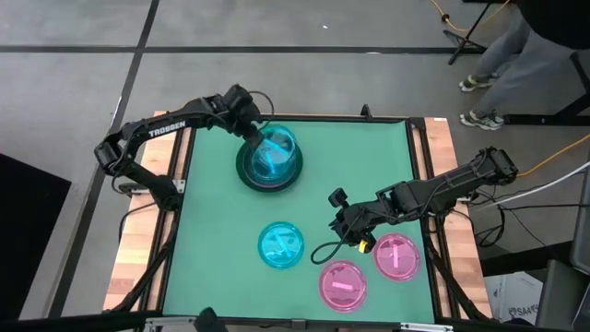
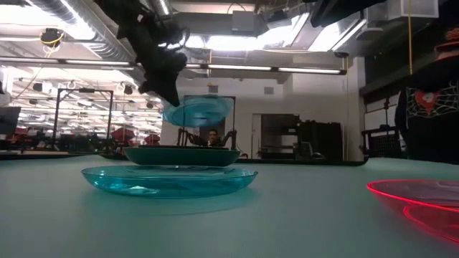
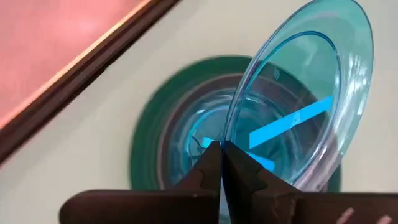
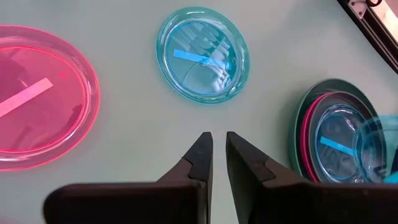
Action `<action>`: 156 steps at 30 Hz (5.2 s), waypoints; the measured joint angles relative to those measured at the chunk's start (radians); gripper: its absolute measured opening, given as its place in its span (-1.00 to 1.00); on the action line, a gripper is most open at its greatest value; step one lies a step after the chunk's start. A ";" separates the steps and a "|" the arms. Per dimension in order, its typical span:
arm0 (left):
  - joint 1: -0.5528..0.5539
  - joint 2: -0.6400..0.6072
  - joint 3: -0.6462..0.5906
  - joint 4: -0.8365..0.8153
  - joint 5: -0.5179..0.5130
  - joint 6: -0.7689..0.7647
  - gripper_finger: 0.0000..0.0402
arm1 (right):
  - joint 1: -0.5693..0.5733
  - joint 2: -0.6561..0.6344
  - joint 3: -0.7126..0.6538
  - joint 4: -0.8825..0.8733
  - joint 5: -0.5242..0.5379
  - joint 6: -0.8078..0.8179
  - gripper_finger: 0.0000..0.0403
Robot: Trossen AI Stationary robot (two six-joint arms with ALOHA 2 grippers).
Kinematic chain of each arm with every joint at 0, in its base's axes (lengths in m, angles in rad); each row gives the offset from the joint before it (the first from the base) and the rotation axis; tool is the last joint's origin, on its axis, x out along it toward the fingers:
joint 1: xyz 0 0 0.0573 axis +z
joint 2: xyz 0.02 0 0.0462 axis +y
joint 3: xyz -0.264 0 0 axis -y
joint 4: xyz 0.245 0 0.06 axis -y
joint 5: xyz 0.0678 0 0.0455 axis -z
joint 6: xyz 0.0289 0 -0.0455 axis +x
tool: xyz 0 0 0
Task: Stack plastic plates
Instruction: Stack the top blue plate on top of the blue plate, then stack the right light pink plate on top of the blue plate
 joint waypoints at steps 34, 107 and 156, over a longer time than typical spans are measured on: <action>0.077 0.208 -0.001 -0.094 0.049 -0.115 -0.96 | 0.000 0.000 0.000 0.000 0.001 0.001 -0.82; -0.509 -0.042 -0.001 -0.032 -0.060 -0.029 -0.55 | 0.000 -0.001 -0.365 -0.379 -0.319 0.088 -0.42; -0.509 -0.042 -0.001 -0.026 -0.060 -0.055 -0.56 | 0.000 -0.001 -0.537 -0.142 -0.367 0.175 -0.42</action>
